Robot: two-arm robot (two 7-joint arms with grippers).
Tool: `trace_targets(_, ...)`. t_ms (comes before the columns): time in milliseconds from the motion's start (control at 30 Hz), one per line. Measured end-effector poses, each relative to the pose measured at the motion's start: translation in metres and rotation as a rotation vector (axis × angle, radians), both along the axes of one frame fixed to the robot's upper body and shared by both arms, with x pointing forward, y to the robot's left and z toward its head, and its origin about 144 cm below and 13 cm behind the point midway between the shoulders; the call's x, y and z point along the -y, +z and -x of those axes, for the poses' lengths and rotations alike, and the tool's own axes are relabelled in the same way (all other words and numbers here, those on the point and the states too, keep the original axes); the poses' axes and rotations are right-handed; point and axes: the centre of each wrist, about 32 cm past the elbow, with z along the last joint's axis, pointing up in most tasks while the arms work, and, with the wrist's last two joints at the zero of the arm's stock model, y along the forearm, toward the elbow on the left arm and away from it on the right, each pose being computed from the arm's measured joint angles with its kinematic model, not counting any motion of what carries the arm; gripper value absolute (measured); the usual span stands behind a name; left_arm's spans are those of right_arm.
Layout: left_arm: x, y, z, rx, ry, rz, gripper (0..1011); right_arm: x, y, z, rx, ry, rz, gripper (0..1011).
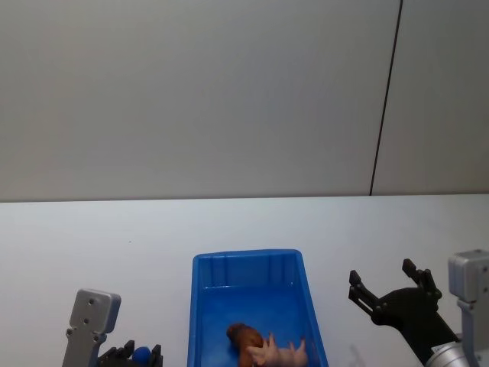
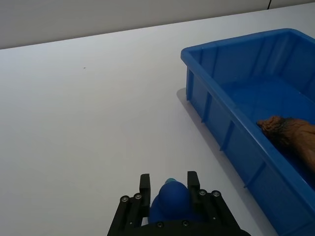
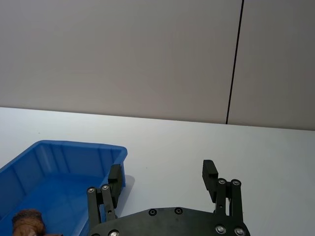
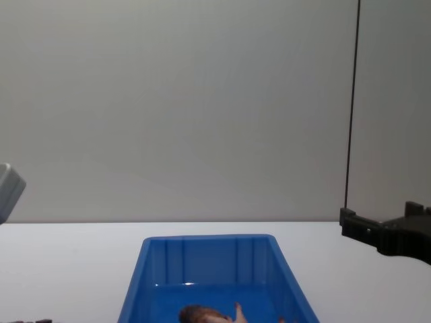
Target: Pick up the two dolls from the table and place them into the box.
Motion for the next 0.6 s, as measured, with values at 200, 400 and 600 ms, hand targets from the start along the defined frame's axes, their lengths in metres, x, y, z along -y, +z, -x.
trace_targets(200, 0.0002, -0.0027, 0.0006, 0.006, 0.005, 0.008, 313, 0.0, 0.0, 0.0, 0.0, 0.0, 0.0, 1001)
trace_targets(400, 0.0008, -0.0039, 0.0009, 0.029, 0.009, 0.022, 252, 0.0, 0.0, 0.0, 0.0, 0.0, 0.0, 1001)
trace_targets(600, 0.0016, -0.0033, 0.0006, 0.078, 0.005, 0.038, 213, 0.0, 0.0, 0.0, 0.0, 0.0, 0.0, 1001)
